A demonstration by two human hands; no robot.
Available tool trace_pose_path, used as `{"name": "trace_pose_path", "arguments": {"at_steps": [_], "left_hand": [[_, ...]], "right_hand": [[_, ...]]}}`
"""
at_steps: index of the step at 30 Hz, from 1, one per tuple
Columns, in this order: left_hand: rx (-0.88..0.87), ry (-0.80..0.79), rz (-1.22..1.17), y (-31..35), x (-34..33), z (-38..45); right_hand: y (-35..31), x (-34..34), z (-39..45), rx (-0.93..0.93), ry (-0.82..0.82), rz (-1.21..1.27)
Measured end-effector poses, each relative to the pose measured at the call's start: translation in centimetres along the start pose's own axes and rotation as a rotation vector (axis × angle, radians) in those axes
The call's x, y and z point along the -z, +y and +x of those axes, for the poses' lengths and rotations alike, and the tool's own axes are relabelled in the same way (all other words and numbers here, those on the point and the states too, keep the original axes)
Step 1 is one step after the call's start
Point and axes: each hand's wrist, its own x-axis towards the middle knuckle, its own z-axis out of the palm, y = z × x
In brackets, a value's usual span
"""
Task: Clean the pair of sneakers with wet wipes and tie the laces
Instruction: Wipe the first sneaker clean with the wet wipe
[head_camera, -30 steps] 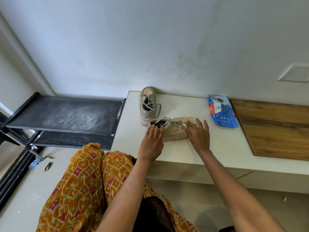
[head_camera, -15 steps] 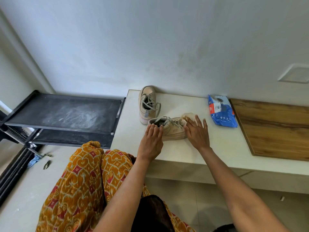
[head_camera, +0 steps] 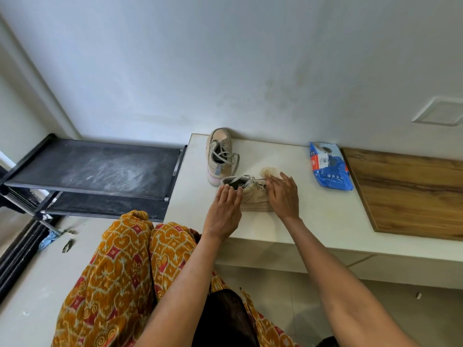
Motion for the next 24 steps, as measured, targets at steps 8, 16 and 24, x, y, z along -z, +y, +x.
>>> {"name": "trace_pose_path", "arguments": {"at_steps": [8,16,24], "left_hand": [[0.018,-0.012,-0.021,0.2,0.0,0.0],[0.014,-0.014,-0.017,0.1,0.0,0.0],[0.016,-0.013,-0.018,0.1,-0.2,0.0]], "right_hand": [[-2.6,2.2,3.4,-0.213,-0.153,0.338],[0.9,2.9,0.8,0.046,-0.038,-0.279],[-1.9,2.3,0.2,0.109,-0.057,-0.288]]}}
